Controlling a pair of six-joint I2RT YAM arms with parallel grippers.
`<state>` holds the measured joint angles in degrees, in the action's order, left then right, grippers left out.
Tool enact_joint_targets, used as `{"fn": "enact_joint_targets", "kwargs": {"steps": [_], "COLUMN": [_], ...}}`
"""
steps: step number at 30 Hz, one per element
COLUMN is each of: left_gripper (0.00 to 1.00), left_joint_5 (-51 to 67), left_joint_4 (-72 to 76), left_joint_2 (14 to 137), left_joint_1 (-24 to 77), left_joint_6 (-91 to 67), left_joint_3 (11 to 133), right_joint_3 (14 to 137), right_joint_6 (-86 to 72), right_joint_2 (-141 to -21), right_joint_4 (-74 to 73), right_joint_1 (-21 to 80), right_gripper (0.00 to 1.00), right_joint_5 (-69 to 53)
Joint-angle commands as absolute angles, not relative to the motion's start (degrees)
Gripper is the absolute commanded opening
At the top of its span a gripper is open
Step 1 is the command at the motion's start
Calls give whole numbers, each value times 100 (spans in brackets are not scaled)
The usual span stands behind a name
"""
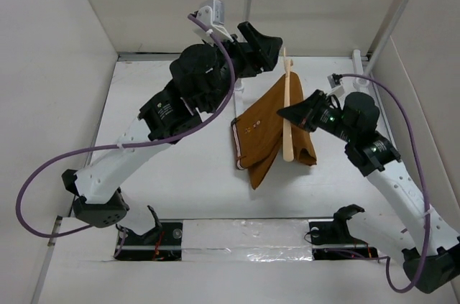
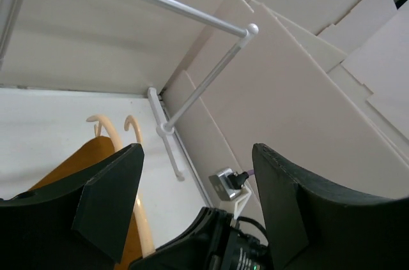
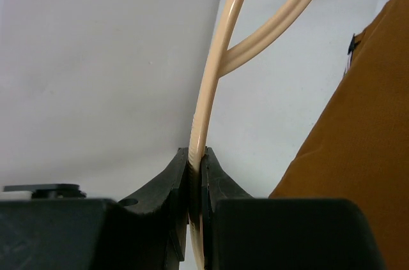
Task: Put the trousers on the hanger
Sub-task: Place the hanger at the clothesline.
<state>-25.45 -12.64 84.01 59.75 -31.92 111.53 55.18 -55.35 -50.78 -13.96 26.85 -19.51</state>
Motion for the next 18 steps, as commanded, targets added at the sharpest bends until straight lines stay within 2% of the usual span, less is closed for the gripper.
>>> {"fn": "enact_joint_targets", "kwargs": {"steps": [1, 6, 11, 18], "left_gripper": [66, 62, 58, 54], "left_joint_5": [-2286, -2171, -2066, -1951], "left_joint_4": [-1178, -1081, -984, -1020], "left_joint_2": [8201, 7797, 7174, 6478], "left_joint_1": [5924, 5801, 5801, 5748], "left_joint_6": [-2786, -2769, -2856, -3366], "left_joint_3": [11338, 10628, 9180, 7578], "right_joint_3": [6248, 7011, 7584, 8568], "right_joint_6": [-5624, -5897, -6204, -6162], "right_joint_2": [-5106, -5624, -6257, -7301], "right_joint_4": [86, 589, 1133, 1415], "right_joint_1": [2041, 1074, 99, -448], "right_gripper": [0, 0, 0, 0], "right_joint_5": [-2881, -3814, -4384, -4728]}}
